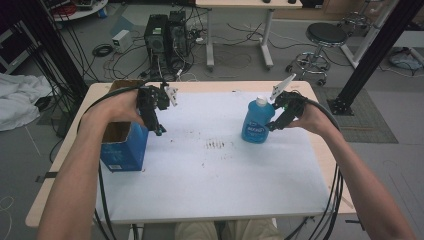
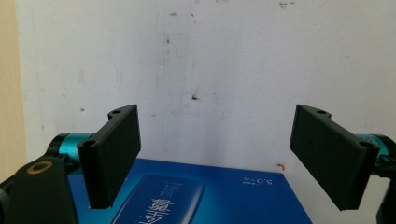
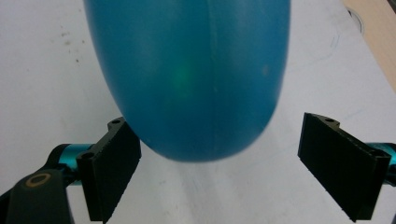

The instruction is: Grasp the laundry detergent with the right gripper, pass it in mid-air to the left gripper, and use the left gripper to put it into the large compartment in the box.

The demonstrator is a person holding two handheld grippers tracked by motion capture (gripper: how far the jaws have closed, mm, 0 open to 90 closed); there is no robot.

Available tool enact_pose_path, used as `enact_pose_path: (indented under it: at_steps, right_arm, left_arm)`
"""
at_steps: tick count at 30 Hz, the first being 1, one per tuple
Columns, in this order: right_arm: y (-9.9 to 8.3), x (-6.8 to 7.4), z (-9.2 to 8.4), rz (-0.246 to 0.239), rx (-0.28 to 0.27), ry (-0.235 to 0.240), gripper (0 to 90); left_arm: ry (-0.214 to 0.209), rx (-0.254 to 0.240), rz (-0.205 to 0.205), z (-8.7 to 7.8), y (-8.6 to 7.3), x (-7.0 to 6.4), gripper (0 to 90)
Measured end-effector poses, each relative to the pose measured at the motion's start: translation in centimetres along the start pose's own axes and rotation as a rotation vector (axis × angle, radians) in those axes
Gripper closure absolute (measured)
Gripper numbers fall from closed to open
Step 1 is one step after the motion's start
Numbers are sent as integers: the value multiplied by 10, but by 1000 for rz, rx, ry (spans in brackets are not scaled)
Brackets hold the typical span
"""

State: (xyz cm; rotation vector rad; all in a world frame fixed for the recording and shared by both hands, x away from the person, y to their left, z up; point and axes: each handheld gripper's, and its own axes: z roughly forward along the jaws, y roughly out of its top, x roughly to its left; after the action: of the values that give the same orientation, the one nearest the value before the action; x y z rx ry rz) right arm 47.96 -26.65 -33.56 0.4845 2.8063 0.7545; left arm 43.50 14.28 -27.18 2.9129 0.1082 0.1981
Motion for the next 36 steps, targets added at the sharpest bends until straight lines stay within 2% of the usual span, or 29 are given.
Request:
enact_pose_path:
  at_steps: [3,13,24,30,32,36]
  right_arm:
    - [-1,2,5,14,-38,17,123]
    - [-3,5,17,36,-121,22,124]
    - [-6,4,30,49,-161,67,125]
    - [-8,4,34,57,-178,71,131]
    - [-8,4,34,51,-190,74,185]
    - [-7,4,34,47,-205,69,185]
  left_arm:
    - [-1,2,1,1,0,0,165]
    - [-4,3,2,3,1,0,165]
    - [-7,4,2,6,1,-1,165]
    - [-4,2,1,5,0,-1,165]
    - [-4,-3,-1,6,0,-1,165]
    - [-6,-1,3,7,-1,-1,165]
